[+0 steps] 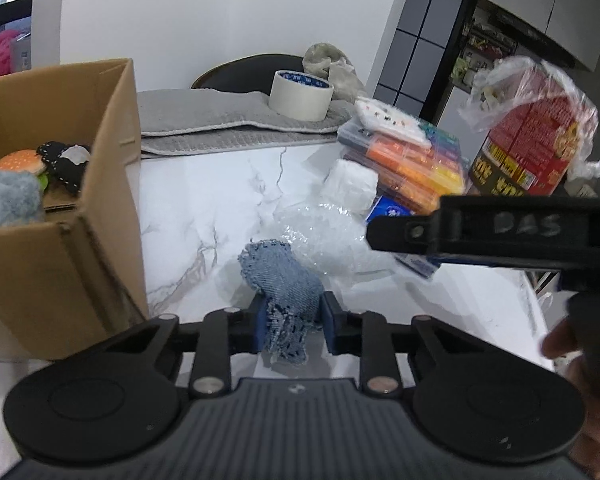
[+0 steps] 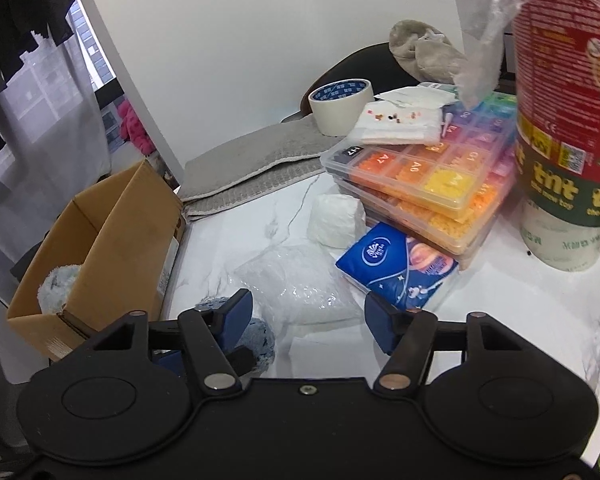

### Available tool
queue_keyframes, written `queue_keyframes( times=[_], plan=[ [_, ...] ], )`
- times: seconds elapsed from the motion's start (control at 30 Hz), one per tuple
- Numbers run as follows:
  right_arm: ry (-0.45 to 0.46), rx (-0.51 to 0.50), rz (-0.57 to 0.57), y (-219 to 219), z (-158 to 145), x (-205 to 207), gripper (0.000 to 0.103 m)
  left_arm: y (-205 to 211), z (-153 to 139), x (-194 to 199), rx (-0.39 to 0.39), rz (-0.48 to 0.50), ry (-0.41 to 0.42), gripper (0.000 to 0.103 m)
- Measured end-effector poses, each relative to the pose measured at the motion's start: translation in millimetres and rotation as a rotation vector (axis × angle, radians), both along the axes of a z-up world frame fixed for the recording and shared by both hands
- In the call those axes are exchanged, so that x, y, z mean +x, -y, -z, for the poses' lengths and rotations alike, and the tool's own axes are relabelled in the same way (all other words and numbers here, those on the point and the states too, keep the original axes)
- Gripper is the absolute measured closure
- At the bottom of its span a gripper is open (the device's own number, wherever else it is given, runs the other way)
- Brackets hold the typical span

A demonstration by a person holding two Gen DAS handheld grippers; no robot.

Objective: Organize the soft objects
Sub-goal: 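Grasp the grey-blue knitted plush with the left tool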

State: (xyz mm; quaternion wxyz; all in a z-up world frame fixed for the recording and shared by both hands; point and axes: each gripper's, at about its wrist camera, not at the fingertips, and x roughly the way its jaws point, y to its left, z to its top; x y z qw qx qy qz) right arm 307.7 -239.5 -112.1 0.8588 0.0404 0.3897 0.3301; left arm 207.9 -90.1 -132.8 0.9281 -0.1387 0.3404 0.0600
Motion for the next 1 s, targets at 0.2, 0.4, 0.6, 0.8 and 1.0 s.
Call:
queue_keyframes(
  times=[0.2,0.4,0.6,0.8,1.0],
  plan=[
    [0.005,-0.005,-0.015,-5.5,-1.2,3.1,0.044,4.1,-15.0,-17.2,-0.022,0.016,0.03,0.078],
    [0.046,-0.048,-0.083,-25.5,-4.8,0.7,0.043,-6.6,-18.7,-28.7,-0.072,-0.021,0.026,0.078],
    [0.091,-0.158,-0.146,-49.6,-0.2,1.6,0.043,-18.8,-20.2,-36.2,-0.117,-0.064,0.029,0.078],
    [0.122,-0.28,-0.171,-61.9,10.2,-4.4,0.066,-27.3,-18.5,-38.7,-0.147,-0.083,0.022,0.078],
    [0.113,-0.274,-0.14,-51.9,4.7,-11.0,0.078,-28.3,-19.6,-40.6,-0.153,-0.075,0.027,0.078]
  ],
)
